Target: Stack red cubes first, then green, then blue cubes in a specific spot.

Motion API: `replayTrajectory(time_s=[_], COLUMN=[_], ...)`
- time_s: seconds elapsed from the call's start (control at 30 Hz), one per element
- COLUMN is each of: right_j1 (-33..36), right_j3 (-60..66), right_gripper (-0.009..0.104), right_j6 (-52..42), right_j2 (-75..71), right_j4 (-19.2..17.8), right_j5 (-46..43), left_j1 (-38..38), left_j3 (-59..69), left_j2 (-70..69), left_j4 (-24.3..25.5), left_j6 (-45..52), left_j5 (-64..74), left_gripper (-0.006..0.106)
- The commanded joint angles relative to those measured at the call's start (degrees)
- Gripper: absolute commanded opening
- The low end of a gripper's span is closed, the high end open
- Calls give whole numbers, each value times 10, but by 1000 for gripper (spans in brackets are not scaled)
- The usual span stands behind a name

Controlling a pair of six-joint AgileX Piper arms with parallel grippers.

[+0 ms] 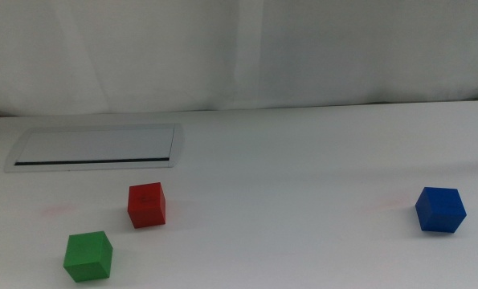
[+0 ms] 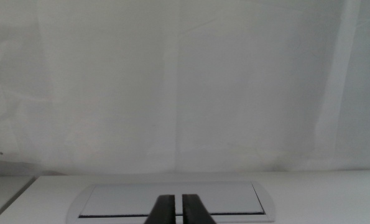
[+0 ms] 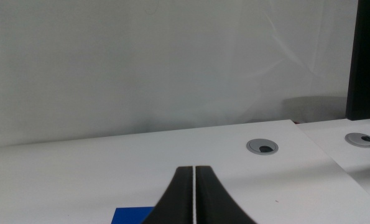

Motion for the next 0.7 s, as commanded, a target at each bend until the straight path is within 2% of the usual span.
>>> replayTrajectory(time_s=[0.0,0.07,0.1,0.13,0.2,0.23,0.27,0.3,0.67], right_j1=[-4,-4,-4,-4,-4,-4,-4,-4,-4], right_j3=[24,24,24,24,24,24,24,24,24], right_gripper=[4,16,38,50,83,96,103,103,103], right_j6=[-2,-2,3,13,25,29,29,32,31], right_j2=[1,1,1,1,1,1,1,1,1], right_j4=[-5,-5,4,12,34,36,42,48,54], right_j5=[-7,-9,-16,-19,-25,-25,-25,-25,-34], left_j1=[0,0,0,0,0,0,0,0,0], left_j3=[23,23,23,23,23,23,23,23,17], left_j2=[-3,-3,-3,-3,-3,-3,-3,-3,-3], left_j4=[-1,-1,-1,-2,-7,-7,-5,-7,-5], left_j6=[-1,-1,-1,-3,-30,-53,-63,-67,-91], left_j5=[-5,-7,-8,-11,-24,-34,-42,-43,-49], left_gripper=[4,11,22,32,55,70,85,93,93])
